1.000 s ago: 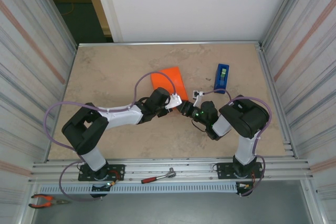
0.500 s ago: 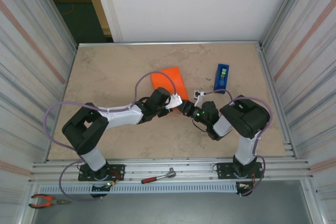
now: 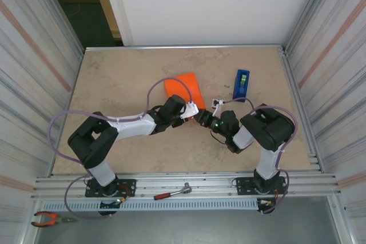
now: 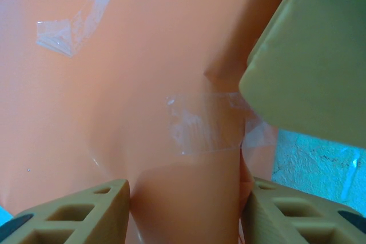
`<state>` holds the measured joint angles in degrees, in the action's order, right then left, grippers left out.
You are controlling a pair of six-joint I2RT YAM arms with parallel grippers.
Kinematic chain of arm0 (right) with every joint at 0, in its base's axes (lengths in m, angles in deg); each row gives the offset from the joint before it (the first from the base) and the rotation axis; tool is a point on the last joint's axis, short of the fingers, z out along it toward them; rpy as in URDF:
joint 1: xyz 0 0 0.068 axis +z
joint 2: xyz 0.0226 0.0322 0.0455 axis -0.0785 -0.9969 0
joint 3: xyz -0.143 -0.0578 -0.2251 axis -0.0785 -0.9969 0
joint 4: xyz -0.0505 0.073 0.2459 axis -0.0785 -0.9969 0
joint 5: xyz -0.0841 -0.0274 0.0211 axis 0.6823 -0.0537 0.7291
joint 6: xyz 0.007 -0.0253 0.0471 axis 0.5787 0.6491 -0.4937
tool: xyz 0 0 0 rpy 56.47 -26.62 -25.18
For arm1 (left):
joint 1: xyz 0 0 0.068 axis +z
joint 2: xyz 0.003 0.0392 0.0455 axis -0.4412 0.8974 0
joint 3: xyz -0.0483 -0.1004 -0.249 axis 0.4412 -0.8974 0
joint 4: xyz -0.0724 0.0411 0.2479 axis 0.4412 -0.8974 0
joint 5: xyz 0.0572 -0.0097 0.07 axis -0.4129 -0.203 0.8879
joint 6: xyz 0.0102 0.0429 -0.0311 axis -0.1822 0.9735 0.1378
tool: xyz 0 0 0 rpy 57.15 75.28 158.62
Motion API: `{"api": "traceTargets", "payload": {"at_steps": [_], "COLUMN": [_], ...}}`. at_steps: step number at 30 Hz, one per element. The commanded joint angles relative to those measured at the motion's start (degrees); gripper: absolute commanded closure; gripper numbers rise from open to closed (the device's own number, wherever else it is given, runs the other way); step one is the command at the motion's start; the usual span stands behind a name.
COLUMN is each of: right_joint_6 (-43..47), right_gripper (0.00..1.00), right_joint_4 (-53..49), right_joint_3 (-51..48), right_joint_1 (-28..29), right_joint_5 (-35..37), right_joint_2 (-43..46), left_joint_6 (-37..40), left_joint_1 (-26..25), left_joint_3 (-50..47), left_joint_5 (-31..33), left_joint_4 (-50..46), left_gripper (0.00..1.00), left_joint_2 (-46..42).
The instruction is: Wrap the gift box in paper
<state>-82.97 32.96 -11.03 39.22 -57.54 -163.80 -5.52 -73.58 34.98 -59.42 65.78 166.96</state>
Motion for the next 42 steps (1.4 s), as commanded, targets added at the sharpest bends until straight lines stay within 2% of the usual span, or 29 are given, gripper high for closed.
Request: {"api": "traceTargets", "payload": {"at_steps": [1, 10, 17, 22, 33, 42], "right_joint_6": [-0.7, -0.7, 1.3, 1.9, 1.3, -0.9], "right_gripper": [0.74, 0.76, 0.94, 1.0, 1.0, 1.0], "right_joint_4": [0.0, -0.5, -6.0, -8.6, -8.5, -3.4], "right_joint_3": [-1.5, -4.9, -2.9, 0.3, 4.2, 4.2], "right_joint_1": [-0.7, -1.9, -0.4, 0.5, 0.4, -0.9], "right_joint_5": [-0.3, -1.6, -4.2, -5.3, -5.7, -6.0], "right_joint_2": [2.1, 4.7, 7.1, 6.4, 2.1, -3.1], "left_joint_6": [-0.2, -0.2, -0.3, -0.3, -0.2, -0.1], "left_joint_1": [-0.5, -0.6, -0.6, -0.6, -0.8, -0.9], "left_joint_3": [0.2, 0.2, 0.2, 0.2, 0.1, 0.1], "left_joint_5": [-1.5, -1.5, -1.5, -1.5, -1.5, -1.5], "left_joint_4": [-3.9, -4.0, -4.0, -4.0, -4.0, -4.0], "left_gripper": [0.48, 0.48, 0.48, 0.48, 0.48, 0.48], "left_joint_2": [1.9, 1.8, 1.8, 1.8, 1.8, 1.9]}}
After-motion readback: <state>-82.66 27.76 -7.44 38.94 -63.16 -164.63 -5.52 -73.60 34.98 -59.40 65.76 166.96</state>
